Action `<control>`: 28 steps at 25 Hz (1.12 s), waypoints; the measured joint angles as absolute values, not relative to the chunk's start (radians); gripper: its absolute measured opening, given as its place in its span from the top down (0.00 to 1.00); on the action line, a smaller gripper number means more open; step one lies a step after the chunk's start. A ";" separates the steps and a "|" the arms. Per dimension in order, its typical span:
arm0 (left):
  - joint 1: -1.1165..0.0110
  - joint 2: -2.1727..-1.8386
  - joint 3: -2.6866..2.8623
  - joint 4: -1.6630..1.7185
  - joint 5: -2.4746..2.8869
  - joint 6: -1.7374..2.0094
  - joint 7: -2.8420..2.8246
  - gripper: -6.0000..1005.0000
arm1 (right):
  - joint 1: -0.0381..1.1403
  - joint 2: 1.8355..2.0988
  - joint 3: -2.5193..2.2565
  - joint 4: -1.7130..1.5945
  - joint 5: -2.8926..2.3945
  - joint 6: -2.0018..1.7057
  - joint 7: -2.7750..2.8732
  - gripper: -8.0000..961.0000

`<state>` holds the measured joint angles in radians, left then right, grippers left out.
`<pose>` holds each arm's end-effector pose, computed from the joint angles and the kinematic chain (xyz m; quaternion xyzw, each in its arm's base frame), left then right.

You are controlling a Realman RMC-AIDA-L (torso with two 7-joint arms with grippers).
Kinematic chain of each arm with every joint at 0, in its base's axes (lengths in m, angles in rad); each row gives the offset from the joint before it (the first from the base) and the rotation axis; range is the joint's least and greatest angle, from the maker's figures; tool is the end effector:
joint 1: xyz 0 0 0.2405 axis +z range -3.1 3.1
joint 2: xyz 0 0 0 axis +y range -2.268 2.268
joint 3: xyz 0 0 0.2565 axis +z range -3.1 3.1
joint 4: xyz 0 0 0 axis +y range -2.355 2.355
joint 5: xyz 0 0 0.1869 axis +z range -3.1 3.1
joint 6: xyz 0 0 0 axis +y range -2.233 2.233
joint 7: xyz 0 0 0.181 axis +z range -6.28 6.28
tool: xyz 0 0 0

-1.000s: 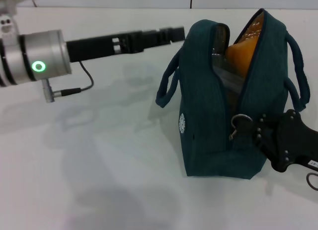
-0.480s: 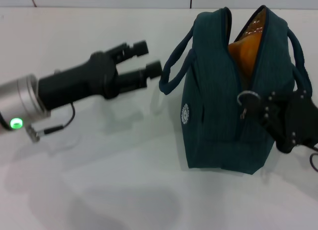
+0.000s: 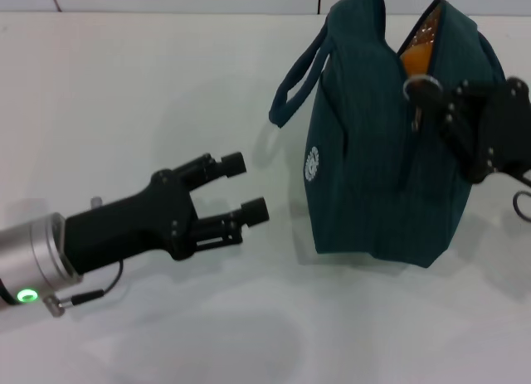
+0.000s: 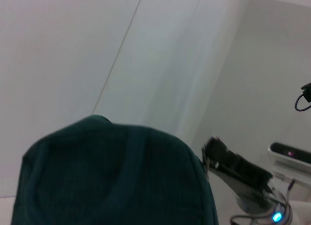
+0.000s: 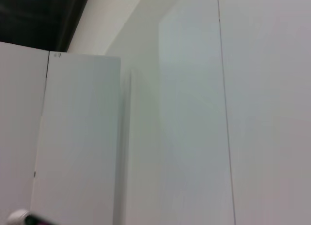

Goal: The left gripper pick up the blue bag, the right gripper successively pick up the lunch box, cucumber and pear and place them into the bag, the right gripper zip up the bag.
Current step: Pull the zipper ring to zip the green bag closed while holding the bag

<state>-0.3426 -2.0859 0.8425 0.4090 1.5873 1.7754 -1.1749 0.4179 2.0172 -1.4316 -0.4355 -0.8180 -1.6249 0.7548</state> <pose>-0.2264 0.2512 -0.0363 -0.8637 -0.2351 -0.4364 0.0911 0.1771 0.3010 -0.0115 -0.8455 0.0222 0.4851 0.2218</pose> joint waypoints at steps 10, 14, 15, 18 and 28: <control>-0.404 -2.099 0.847 0.188 1.516 1.662 -0.958 0.12 | 0.505 2.025 -1.454 -0.415 -0.809 -1.547 0.755 0.98; -0.454 -2.098 0.847 0.118 1.460 1.628 -0.919 0.12 | 0.516 2.026 -1.454 -0.416 -0.808 -1.533 0.755 0.98; -0.459 -2.098 0.846 0.114 1.458 1.621 -0.918 0.12 | 0.517 2.026 -1.454 -0.417 -0.808 -1.533 0.755 0.98; -0.476 -2.100 0.847 0.112 1.454 1.603 -0.922 0.12 | 0.517 2.026 -1.454 -0.419 -0.806 -1.533 0.755 0.98; -0.547 -2.099 0.852 0.075 1.461 1.612 -0.974 0.12 | 0.521 2.028 -1.454 -0.421 -0.805 -1.530 0.755 0.98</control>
